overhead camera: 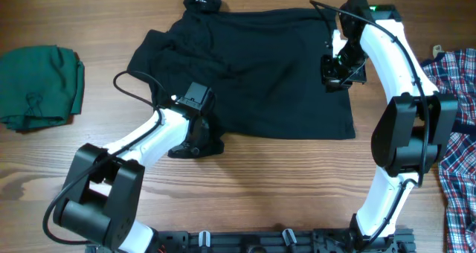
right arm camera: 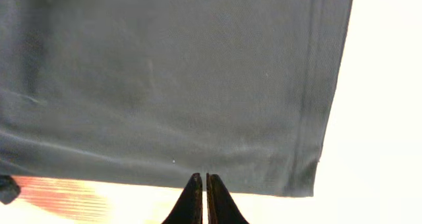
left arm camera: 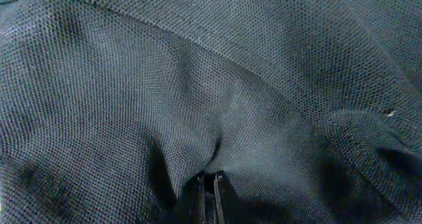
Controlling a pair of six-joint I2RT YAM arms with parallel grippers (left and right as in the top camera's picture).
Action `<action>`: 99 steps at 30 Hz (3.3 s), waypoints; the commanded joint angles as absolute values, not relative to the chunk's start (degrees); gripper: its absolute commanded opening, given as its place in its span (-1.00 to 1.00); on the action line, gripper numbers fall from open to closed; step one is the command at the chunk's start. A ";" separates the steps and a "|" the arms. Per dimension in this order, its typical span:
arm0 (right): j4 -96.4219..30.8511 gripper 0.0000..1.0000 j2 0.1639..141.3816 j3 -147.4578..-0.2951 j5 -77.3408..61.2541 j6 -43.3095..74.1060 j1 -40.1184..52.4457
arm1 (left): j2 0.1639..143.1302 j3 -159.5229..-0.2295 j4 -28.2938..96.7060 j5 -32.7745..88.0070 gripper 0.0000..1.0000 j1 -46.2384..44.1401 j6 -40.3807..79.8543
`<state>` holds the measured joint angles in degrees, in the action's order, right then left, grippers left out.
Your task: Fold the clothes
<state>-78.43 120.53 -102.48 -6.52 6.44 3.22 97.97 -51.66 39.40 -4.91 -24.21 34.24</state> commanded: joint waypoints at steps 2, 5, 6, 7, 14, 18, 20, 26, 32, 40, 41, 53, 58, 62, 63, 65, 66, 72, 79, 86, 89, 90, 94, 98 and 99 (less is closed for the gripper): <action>-75.90 -0.92 120.53 -98.54 -4.27 8.10 3.20 | 105.03 -50.54 38.98 -5.87 -0.83 -23.99 34.76; -71.75 -0.91 120.53 -95.96 -4.29 7.60 3.22 | 106.50 -50.54 38.48 -5.87 -0.86 -23.97 34.74; -71.35 -0.91 120.53 -95.88 -4.27 7.51 3.20 | 106.52 -50.54 38.30 -5.82 -0.92 -23.99 34.74; -71.16 -0.91 120.53 -95.88 -4.27 7.49 3.20 | 106.52 -50.54 38.74 -4.38 -0.92 -23.99 34.26; -70.98 -0.91 120.53 -95.88 -3.36 7.44 3.18 | 106.52 -50.09 50.68 7.57 -0.92 -23.99 30.83; -71.20 -0.91 120.53 -95.88 -2.96 7.44 3.16 | 106.61 -47.46 49.91 13.98 -0.92 -23.99 30.83; -71.16 -0.91 120.51 -95.88 -2.94 7.44 3.09 | 106.61 -47.44 52.58 20.43 -0.92 -24.12 30.22; -70.70 -0.87 120.51 -95.88 -2.96 7.44 3.09 | 106.59 -43.24 51.83 22.92 -0.92 -29.21 30.46; -69.08 -0.85 120.51 -95.98 -3.03 7.22 3.11 | 104.33 -49.01 53.04 20.49 -0.92 -22.55 30.00; -68.51 -0.84 120.51 -96.42 -5.61 5.96 3.05 | 100.71 -71.85 63.72 11.38 -0.74 -14.61 28.69; -67.92 -0.84 120.51 -96.42 -5.63 5.98 3.05 | 100.71 -71.99 59.48 8.60 -0.73 -14.61 28.71; -49.28 -0.91 120.53 -96.40 -6.48 2.96 3.27 | 115.85 -73.84 7.81 -2.59 -0.93 -10.33 16.71; -47.27 -0.92 120.53 -96.40 -6.46 0.82 3.60 | 128.25 -92.07 24.69 -0.47 -0.93 -10.33 15.16; -47.16 -0.91 120.53 -96.40 -6.46 0.86 3.60 | 129.84 -99.88 35.29 -0.47 -0.93 -9.69 15.86; -47.16 -0.91 120.53 -96.40 -6.46 0.89 3.60 | 129.88 -99.90 37.21 -0.47 -0.92 -9.28 16.08; -47.24 -0.91 120.53 -96.40 -6.46 1.48 3.60 | 129.64 -102.52 42.48 -0.43 -0.92 -8.19 17.41; -47.22 -0.91 120.53 -96.36 -6.46 1.48 3.60 | 129.64 -105.56 45.25 -0.12 -0.93 -7.64 18.65; -47.57 -0.91 120.53 -96.25 -6.46 1.52 3.60 | 130.69 -115.83 63.44 0.58 -0.92 -6.57 20.84; -47.44 -0.91 120.53 -96.25 -6.44 1.52 3.57 | 135.72 -115.37 70.76 0.64 -0.92 -6.57 22.98; -47.33 -0.91 120.53 -96.25 -5.80 1.45 3.57 | 141.16 -115.28 65.19 -0.25 -0.92 -6.46 22.70; -46.74 -0.91 120.53 -96.25 -5.82 1.45 3.57 | 143.35 -115.28 58.87 -1.37 -0.88 -6.39 18.17; -46.65 -0.91 120.53 -96.25 -5.80 1.45 3.57 | 144.97 -115.28 55.07 -2.31 -0.88 -6.07 16.62; -45.10 -0.89 120.53 -96.25 -5.80 1.43 3.57 | 147.63 -115.28 48.99 -4.40 -0.88 -3.79 13.54; -33.36 -0.91 120.97 -96.23 -5.82 -0.23 3.57 | 147.94 -115.42 43.44 -4.36 -0.87 -0.30 9.37; -30.89 -0.91 121.58 -96.23 -5.82 -0.30 3.57 | 147.94 -115.42 42.83 -4.34 -0.88 -0.08 9.13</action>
<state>-33.98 120.57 -95.79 -5.54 0.95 3.25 141.97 -117.36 43.27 -1.13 -2.70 12.19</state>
